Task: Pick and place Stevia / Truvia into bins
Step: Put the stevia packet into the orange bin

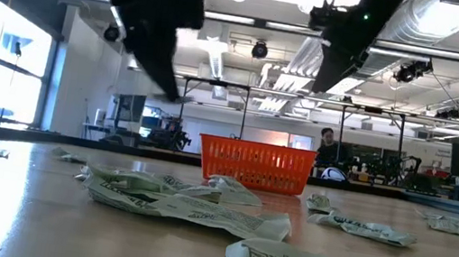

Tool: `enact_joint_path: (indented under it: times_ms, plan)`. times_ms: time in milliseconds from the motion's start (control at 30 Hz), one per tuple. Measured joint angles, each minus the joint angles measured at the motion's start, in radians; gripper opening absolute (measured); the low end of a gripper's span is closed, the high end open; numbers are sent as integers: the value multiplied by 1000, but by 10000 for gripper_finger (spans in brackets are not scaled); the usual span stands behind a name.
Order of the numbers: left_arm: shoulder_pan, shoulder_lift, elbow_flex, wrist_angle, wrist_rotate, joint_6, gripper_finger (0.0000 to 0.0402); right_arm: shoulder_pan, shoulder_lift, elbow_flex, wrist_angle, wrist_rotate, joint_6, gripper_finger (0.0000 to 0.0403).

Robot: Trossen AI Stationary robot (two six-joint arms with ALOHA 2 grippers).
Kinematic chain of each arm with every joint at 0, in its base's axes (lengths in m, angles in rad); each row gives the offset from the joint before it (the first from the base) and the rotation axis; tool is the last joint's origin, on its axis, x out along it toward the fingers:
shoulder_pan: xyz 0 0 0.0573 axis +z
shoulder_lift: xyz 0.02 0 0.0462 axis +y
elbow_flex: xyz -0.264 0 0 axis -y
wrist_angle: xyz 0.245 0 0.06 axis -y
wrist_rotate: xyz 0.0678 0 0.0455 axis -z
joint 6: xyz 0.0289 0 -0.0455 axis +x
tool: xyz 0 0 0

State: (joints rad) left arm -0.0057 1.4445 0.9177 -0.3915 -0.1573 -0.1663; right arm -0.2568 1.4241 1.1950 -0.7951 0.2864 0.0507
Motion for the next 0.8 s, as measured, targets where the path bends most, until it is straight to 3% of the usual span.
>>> enact_joint_path:
  times_ms: [233, 367, 467, 667, 800]
  plan:
    - [132, 46, 62, 240, 88, 58, 26, -7, -22, 0, -19, -11, -51, 295]
    - [181, 137, 117, 278, 205, 58, 22, -7, -23, 0, -16, -25, -60, 295]
    - [188, 227, 163, 271, 230, 57, 31, -7, -25, 0, -22, -28, -62, 295]
    - [189, 354, 227, 233, 223, -61, 123, -7, -27, 0, -31, -43, -84, 295]
    - [182, 335, 286, -12, 226, -126, 185, -7, -27, 0, -33, -47, -97, 295]
